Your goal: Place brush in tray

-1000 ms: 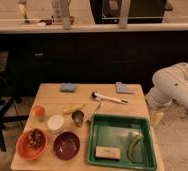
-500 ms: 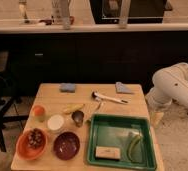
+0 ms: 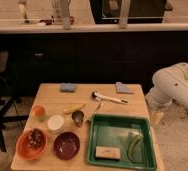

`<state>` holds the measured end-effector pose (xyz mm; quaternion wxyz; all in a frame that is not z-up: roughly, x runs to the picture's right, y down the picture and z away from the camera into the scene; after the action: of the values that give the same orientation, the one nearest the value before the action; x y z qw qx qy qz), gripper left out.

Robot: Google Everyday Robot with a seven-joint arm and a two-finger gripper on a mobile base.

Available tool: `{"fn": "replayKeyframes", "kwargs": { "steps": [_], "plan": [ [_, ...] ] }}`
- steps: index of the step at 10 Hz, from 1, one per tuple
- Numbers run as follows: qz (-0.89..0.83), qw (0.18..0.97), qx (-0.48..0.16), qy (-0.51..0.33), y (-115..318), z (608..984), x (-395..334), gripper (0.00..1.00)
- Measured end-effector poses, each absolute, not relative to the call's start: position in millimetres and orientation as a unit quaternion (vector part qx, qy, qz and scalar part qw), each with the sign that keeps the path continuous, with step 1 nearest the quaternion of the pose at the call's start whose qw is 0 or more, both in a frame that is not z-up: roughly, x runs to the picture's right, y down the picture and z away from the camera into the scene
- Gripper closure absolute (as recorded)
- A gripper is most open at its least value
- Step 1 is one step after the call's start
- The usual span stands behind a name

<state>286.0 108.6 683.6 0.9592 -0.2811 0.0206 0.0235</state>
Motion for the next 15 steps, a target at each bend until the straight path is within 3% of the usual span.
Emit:
{"fn": "replayKeyframes", "kwargs": {
  "steps": [6,15],
  "plan": [
    [0.036,0.961,-0.275,0.021,104,687,284,0.2],
    [0.13,0.961,-0.231,-0.075,63,742,245,0.2]
  ]
}}
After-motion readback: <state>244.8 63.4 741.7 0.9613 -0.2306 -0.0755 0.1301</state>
